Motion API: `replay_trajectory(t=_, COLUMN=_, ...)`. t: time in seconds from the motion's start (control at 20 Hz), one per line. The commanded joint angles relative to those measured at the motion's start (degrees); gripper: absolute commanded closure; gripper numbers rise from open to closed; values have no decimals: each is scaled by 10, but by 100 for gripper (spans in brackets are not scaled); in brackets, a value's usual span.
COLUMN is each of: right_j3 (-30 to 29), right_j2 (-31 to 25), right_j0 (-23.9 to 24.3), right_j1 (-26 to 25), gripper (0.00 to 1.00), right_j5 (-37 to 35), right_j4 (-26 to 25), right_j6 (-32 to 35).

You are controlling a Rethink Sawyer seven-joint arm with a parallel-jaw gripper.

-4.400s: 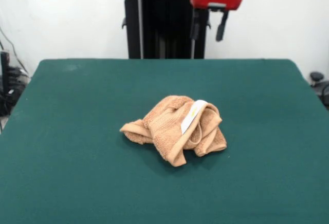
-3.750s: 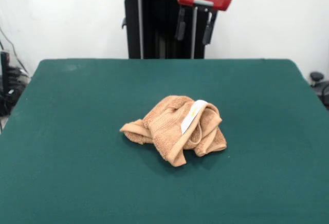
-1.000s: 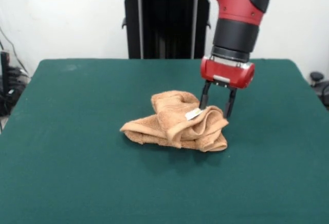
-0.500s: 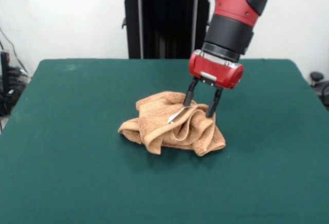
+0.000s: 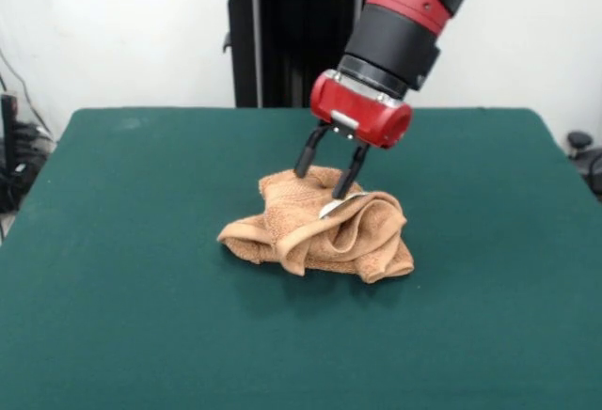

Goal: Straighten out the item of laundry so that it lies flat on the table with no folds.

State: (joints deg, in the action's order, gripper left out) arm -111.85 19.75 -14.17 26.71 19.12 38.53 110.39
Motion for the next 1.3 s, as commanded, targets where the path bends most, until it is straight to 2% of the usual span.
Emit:
replay_trajectory(t=0.05, right_j3=44, right_j2=24, right_j0=-41, right_j1=-42, gripper=0, right_j5=-105, right_j4=68, right_j6=56)
replay_trajectory(t=0.45, right_j3=44, right_j2=-49, right_j0=10, right_j1=-54, gripper=0, right_j5=-63, right_j4=18, right_j6=106)
replay_trajectory(t=0.65, right_j3=29, right_j2=-93, right_j0=37, right_j1=-43, gripper=0, right_j5=-33, right_j4=-11, right_j6=144)
replay_trajectory(t=1.0, right_j3=23, right_j2=-98, right_j0=47, right_j1=-42, gripper=0, right_j5=-37, right_j4=-18, right_j6=135)
replay_trajectory(t=1.3, right_j3=35, right_j2=-54, right_j0=8, right_j1=-53, gripper=0, right_j5=-63, right_j4=6, right_j6=94)
